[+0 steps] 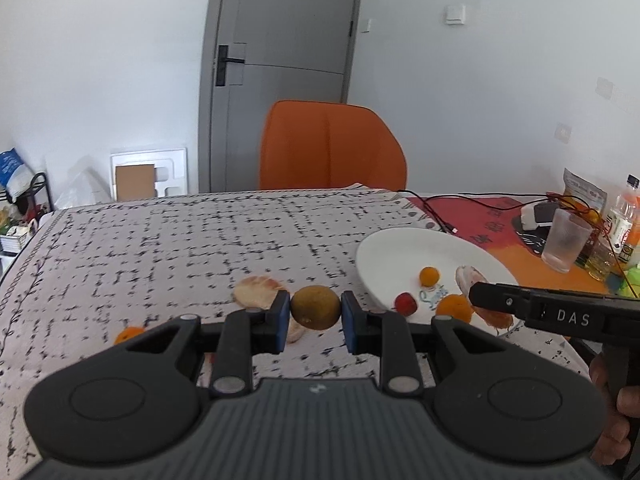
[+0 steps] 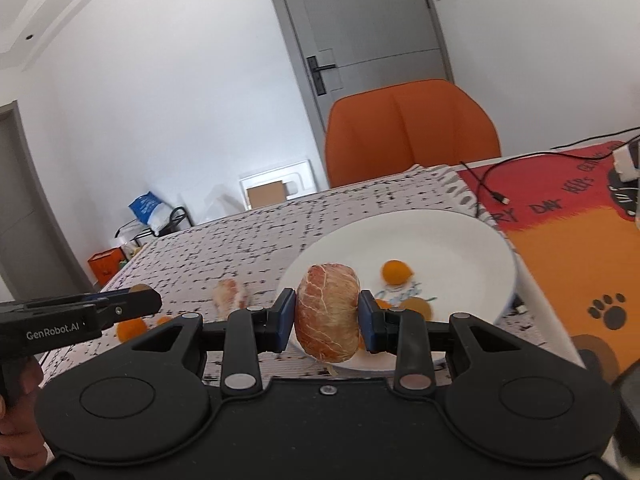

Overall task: Organize fruits
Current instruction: 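Carry the pomelo segment with the right tool while the left tool carries its fruit to the white bowl, then open the right tool over the bowl while the left tool opens to release its fruit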

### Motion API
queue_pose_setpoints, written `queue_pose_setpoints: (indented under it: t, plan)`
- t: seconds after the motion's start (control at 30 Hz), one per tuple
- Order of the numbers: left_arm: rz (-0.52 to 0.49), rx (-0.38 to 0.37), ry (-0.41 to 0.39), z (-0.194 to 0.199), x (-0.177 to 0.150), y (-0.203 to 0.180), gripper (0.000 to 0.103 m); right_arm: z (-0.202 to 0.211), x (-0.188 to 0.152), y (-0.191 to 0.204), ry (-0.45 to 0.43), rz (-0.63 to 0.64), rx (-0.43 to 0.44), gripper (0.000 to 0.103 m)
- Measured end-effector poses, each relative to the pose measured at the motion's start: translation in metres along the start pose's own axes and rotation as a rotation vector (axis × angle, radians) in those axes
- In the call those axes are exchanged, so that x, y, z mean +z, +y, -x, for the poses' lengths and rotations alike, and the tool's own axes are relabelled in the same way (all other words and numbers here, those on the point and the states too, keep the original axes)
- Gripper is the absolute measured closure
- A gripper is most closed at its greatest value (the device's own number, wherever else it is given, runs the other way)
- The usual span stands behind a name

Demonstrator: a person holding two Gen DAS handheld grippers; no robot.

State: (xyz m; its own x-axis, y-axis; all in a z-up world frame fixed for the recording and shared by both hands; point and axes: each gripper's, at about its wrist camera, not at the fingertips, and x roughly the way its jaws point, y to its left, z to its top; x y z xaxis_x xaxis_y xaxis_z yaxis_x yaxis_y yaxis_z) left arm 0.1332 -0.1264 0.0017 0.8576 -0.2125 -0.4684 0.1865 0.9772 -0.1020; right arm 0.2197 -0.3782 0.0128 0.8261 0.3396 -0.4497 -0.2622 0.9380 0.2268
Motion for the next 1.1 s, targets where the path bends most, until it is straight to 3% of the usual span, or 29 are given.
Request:
queue_pose_setpoints:
  t: [0.7, 0.83, 1.1]
  plan:
    - [-0.065, -0.067, 0.035, -0.052, 0.011, -0.037, 0.077, -0.008, -0.004, -0.051, -0.007, -0.080, -0.097, 0.071]
    - [-0.072, -0.076, 0.042, -0.060, 0.012, -0.042, 0.077, -0.007, 0.001, -0.050, -0.054, -0.062, -0.126, 0.057]
    - [-0.089, -0.102, 0.047, -0.071, 0.016, -0.053, 0.077, -0.003, -0.004, -0.054, -0.037, -0.079, -0.119, 0.054]
